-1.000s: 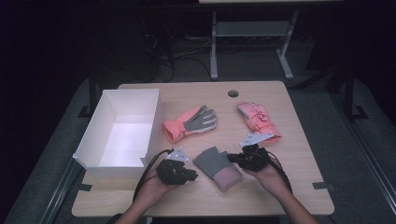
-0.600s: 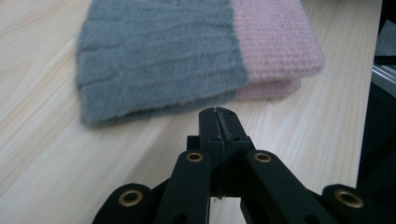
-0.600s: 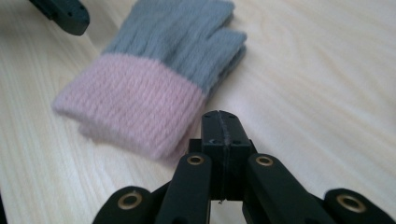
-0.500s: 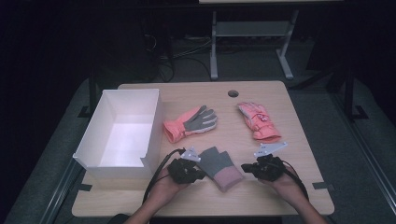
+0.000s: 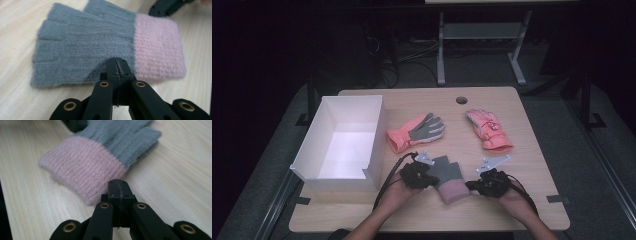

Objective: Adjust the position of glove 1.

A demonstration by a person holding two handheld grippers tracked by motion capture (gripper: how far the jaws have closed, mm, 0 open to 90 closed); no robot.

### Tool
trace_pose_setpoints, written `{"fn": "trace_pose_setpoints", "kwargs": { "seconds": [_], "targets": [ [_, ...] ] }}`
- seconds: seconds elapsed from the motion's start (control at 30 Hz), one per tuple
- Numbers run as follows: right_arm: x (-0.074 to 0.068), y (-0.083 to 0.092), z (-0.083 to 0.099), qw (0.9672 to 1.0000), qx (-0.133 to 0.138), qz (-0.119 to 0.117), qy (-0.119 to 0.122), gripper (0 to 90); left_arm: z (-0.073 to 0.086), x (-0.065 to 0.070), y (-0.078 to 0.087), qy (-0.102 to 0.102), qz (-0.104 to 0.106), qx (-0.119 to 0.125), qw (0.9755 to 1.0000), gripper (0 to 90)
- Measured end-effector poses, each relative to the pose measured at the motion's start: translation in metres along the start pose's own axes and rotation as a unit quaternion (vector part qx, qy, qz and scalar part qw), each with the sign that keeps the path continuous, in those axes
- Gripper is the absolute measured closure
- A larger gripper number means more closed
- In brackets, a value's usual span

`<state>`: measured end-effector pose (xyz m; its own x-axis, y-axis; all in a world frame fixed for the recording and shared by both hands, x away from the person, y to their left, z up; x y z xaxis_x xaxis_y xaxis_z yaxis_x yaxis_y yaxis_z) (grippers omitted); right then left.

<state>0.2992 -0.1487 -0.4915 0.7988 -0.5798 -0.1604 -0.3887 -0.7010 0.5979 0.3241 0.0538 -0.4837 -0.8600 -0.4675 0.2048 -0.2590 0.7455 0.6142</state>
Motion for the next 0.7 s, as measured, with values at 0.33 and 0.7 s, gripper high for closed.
{"fn": "trace_pose_setpoints", "kwargs": {
  "seconds": [0.33, 0.7],
  "targets": [
    [-0.018, -0.009, -0.001, 0.9992, -0.01, -0.035, 0.018, 89.9, -0.008, -0.02, -0.002, 0.007, -0.007, -0.003, 0.9999, 89.7],
    [-0.048, -0.028, -0.007, 0.9959, -0.005, -0.077, 0.046, 89.9, -0.018, -0.031, -0.011, 0.013, -0.001, -0.002, 0.9999, 89.7]
  ]
}}
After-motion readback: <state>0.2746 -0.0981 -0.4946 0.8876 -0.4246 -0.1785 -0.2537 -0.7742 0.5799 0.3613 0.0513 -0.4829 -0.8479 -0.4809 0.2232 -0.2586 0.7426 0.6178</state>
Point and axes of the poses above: each handheld gripper's, and its own axes: y roughly backward along the jaws, z roughly out of its underside, x roughly to its right, the point moved 5 cm from there along -y, roughly forward along the jaws, and after that the axes turned 12 degrees about x, right-handed, at the moved point
